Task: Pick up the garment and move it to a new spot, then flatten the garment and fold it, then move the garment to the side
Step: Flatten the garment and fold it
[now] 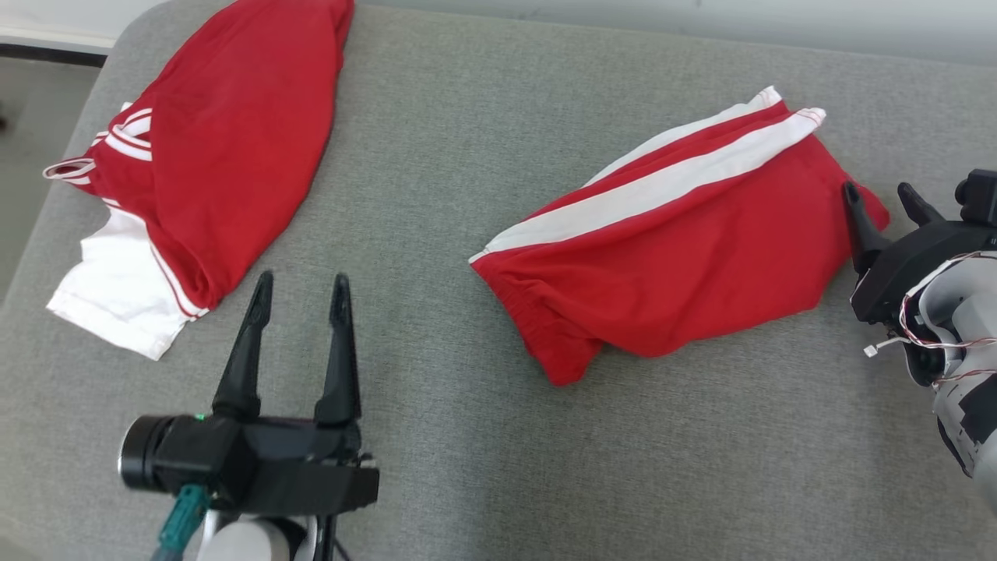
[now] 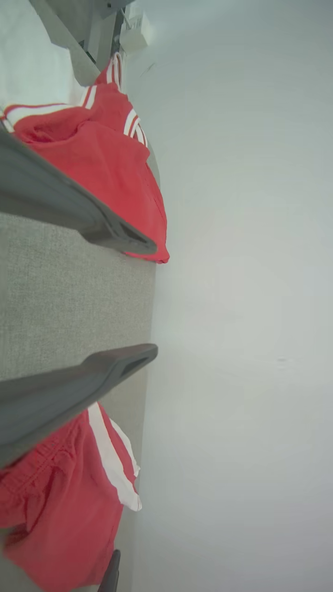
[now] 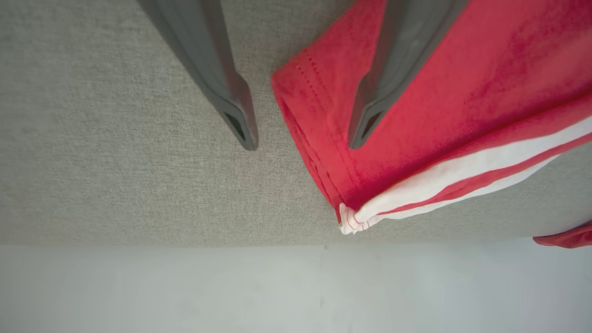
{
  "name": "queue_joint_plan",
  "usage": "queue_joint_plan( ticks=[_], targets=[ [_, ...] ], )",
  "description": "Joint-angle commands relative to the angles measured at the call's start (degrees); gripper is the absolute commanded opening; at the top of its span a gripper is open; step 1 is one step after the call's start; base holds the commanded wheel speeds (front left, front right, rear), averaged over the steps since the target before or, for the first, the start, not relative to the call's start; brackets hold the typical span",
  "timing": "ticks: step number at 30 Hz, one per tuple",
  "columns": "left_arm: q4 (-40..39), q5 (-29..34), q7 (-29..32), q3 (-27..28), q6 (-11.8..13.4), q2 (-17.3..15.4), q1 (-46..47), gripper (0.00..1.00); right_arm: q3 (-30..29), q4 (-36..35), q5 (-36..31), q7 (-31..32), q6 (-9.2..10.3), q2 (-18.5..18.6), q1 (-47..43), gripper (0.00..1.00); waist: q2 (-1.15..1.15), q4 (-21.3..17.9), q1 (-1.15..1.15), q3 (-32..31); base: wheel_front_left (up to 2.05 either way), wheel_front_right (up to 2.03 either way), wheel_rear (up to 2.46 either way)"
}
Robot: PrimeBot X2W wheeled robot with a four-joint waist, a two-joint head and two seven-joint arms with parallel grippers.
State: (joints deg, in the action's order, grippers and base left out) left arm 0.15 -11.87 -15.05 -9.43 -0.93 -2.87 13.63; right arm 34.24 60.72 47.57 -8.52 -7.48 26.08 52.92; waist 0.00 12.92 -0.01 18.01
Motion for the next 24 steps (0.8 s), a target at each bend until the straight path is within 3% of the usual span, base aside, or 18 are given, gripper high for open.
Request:
queue_joint_plan(
  ticks=[1, 9, 10, 11, 17, 24],
  targets=[
    [-0.69, 1.65, -0.19, 0.87, 0.09, -0.01, -2.22, 1.00, 0.38, 0.98, 0.74, 0.37, -0.03, -0.05, 0.06, 1.00, 0.00, 0.89, 0.01, 0.18, 0.00, 0.00, 0.00],
    [-0.70, 1.78, -0.19, 2.23, -0.34, -0.03, -5.63, 1.00, 1.29, 4.33, 2.18, 2.48, -0.03, -0.66, 0.24, 1.00, 0.00, 2.18, 0.01, 0.15, 0.00, 0.00, 0.00],
    [-0.61, 1.62, -0.19, 2.14, -0.41, -0.02, -5.77, 1.00, 1.43, 4.55, 2.56, 3.06, -0.03, -0.77, 0.12, 0.67, 0.00, 2.29, 0.01, 0.12, 0.00, 0.00, 0.00],
    [-0.60, 1.41, -0.19, 1.90, -0.41, -0.02, -5.92, 1.00, 1.57, 4.79, 2.92, 3.61, -0.03, -0.86, -0.01, 0.00, 0.00, 2.38, 0.01, 0.08, 0.00, 0.00, 0.00],
    [-0.01, 1.17, -0.19, 1.69, -0.46, -0.02, -6.36, 1.00, 0.94, 4.54, 5.41, 1.65, -0.03, -1.26, -0.65, 0.00, 0.00, 1.68, 0.01, -1.13, 0.00, 0.00, 0.00],
    [0.67, 2.40, -0.19, 3.47, -1.56, -0.03, -8.15, 1.00, 2.92, 0.11, 7.72, -2.17, -0.03, 0.34, -5.81, 0.00, 0.00, -2.48, 0.01, -4.50, 0.00, 0.00, 0.00]
  ],
)
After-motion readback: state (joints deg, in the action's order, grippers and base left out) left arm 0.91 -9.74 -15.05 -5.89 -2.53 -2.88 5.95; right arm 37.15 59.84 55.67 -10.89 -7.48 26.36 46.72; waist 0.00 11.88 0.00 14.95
